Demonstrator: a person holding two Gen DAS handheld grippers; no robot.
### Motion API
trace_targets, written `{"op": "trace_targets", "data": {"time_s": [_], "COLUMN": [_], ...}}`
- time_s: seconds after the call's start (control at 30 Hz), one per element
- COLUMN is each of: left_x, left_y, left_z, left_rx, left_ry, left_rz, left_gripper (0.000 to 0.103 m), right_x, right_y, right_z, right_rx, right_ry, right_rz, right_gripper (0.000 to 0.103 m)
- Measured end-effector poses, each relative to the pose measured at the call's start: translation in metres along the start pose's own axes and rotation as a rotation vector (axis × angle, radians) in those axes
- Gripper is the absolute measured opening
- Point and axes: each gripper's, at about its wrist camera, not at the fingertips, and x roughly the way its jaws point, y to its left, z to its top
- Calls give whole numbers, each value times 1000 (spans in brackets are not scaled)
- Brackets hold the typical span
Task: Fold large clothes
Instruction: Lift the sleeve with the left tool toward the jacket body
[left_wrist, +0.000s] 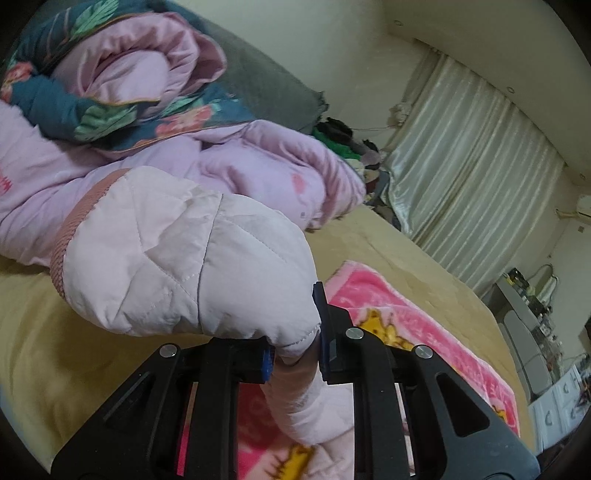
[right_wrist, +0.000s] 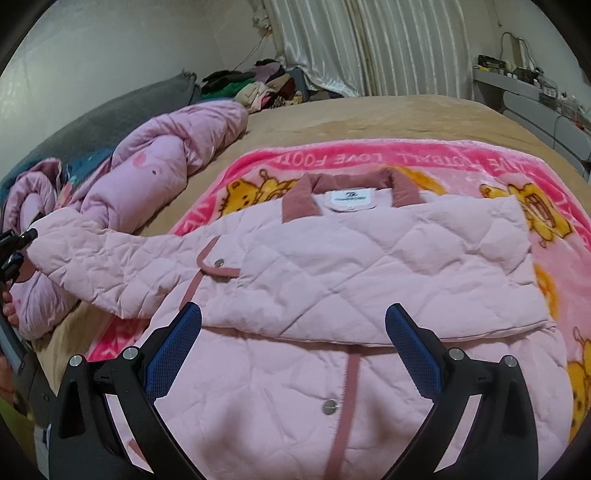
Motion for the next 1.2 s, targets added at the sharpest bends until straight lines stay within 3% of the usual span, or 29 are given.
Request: {"op": "trace_targets", "data": {"time_s": [0.3, 1.2], "left_x": [-13, -4], "left_y": [-58, -159], "left_z": [-8, -61], "left_rx": [79, 248], "left_ry": [-7, 50], "left_rz": [-50, -177], "left_gripper": [10, 10], "right_x": [-26, -62], "right_y": [-39, -125], "right_z": [-2, -14], "right_rx": [64, 136], "right_ry": [-36, -89], "right_rz": [-1, -131], "right_gripper": [99, 99]}}
